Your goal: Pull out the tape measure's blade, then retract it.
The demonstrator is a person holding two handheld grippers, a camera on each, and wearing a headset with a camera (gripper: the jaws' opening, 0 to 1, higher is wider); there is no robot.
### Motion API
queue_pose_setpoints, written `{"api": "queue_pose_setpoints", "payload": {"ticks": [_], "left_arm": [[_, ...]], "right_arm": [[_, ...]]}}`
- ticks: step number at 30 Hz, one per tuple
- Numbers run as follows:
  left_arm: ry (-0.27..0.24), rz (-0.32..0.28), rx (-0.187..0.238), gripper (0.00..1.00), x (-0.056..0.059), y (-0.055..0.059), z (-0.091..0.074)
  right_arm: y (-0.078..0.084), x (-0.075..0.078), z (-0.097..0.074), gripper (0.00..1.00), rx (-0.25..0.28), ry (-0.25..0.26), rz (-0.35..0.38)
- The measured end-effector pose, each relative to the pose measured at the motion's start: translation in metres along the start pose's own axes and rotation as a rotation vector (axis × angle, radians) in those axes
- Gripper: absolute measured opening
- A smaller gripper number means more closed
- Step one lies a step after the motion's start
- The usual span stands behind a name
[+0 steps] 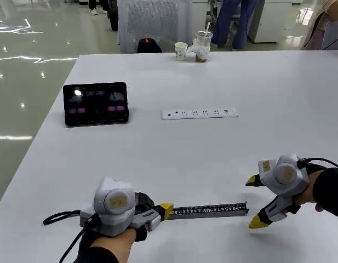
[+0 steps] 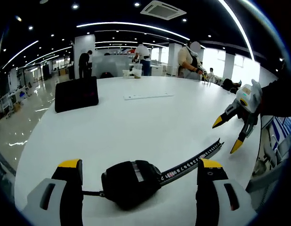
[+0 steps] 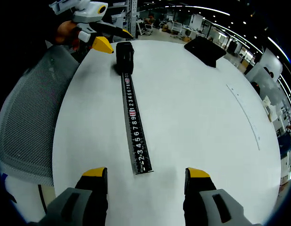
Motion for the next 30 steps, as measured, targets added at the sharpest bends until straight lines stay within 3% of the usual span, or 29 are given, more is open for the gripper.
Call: {"api": "queue_pose_setpoints", "payload": {"ticks": [2, 4, 5, 12, 15, 22, 30], "left_arm": [[-0.007, -0.007, 0.004, 0.99, -0.001, 0.002, 0.002], [-0.019, 0.079, 0.023, 0.99, -0.002, 0.003, 0.003], [-0.019, 0.091, 0.027, 0.99, -0.002, 0.004, 0.003], [-0.009, 0.069, 0.038, 0.99, -0.001, 0.016, 0.005], [0.006, 0.092, 0.03, 0.99, 0.005, 0.017, 0.007], [0.023, 0.111, 0.028, 0.98, 0.009, 0.017, 0.009], [0.01, 0.081, 0.032, 0.98, 0.006, 0.017, 0.008]], "right_arm": [[-0.001, 0.0, 0.002, 0.6, -0.004, -0.006, -0.017], [-0.002, 0.001, 0.004, 0.55, -0.006, -0.011, -0.033], [-0.002, 0.001, 0.005, 0.53, -0.008, -0.013, -0.036], [-0.001, 0.001, 0.007, 0.33, -0.02, -0.034, -0.082], [0.0, -0.001, 0.008, 0.27, -0.024, -0.043, -0.105], [0.002, -0.002, 0.01, 0.2, -0.035, -0.05, -0.126], [0.001, -0.003, 0.015, 0.13, -0.044, -0.059, -0.13]]}}
Point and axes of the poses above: the centre of the closed fingertips' face, and the gripper's own axes: z roughly forward along the fingers, x roughly to its right, y roughly out of its underside, the point moved 8 cm from there along -z, roughly backward along the fingers, and after that the axes turned 12 degrees about y, right-handed, at the moved point
